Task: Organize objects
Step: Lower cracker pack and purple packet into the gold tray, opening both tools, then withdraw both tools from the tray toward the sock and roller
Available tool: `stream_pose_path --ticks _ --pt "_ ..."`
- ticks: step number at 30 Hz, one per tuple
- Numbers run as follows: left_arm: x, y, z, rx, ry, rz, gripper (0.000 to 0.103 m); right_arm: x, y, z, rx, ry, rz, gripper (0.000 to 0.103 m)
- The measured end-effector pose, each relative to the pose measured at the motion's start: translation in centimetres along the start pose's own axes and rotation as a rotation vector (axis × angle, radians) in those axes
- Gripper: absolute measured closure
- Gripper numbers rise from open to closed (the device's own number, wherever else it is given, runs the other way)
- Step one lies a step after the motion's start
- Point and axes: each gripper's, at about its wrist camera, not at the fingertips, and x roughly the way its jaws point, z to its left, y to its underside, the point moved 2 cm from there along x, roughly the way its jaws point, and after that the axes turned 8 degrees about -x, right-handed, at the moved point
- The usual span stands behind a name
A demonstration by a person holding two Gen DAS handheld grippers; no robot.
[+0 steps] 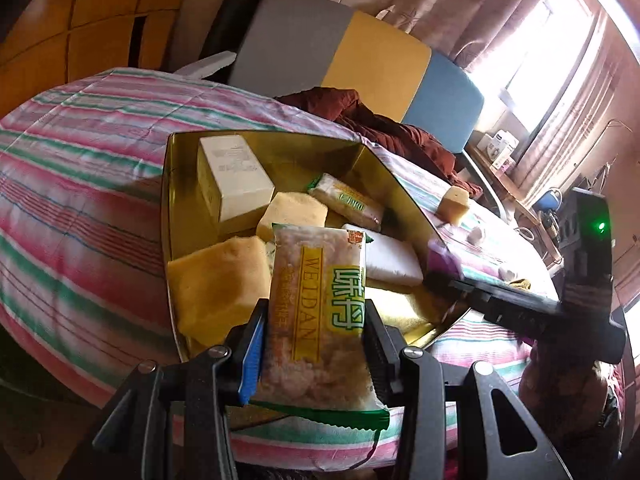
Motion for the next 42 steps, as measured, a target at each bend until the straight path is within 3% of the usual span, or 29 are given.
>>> stream_pose_path --ticks 2,8,10,13,17,22,31,42 --pt "0.1 -0.2 -0.3 0.004 -0.002 -0.006 0.059 0.5 0.2 0.1 -0.003 -0.008 0.029 0.059" --pt "1.2 0.1 -0.1 0.047 -0.106 -0.005 0.058 0.9 0.7 -0.6 0.017 0.048 0.037 0.051" --pt "1.4 0.1 0.1 0.052 -0.122 0.001 0.052 0.8 0.8 -0.8 0.031 0.036 0.032 0.049" --pt "1.2 0.1 0.1 0.071 -0.153 -0.027 0.045 0.6 0.9 -0.7 0.038 0.023 0.026 0.045" --pt "0.4 -0.2 0.5 0.052 -0.166 -0.055 0.045 0.4 1.0 0.1 0.025 0.020 0.022 0.042" --pt "-1.1 -0.5 0.7 0.049 -0.201 -0.111 0.045 0.0 1.0 1.2 -0.017 0.077 0.009 0.035" --pt "-1.8 -0.5 0.4 0.056 -0.217 -0.139 0.045 -1.6 0.7 2.7 -0.091 0.213 -0.056 0.023" --pt "-1.9 -0.2 -0.5 0.072 -0.216 -0.131 0.045 -3.6 0.2 4.2 -0.153 0.269 -0.118 0.018"
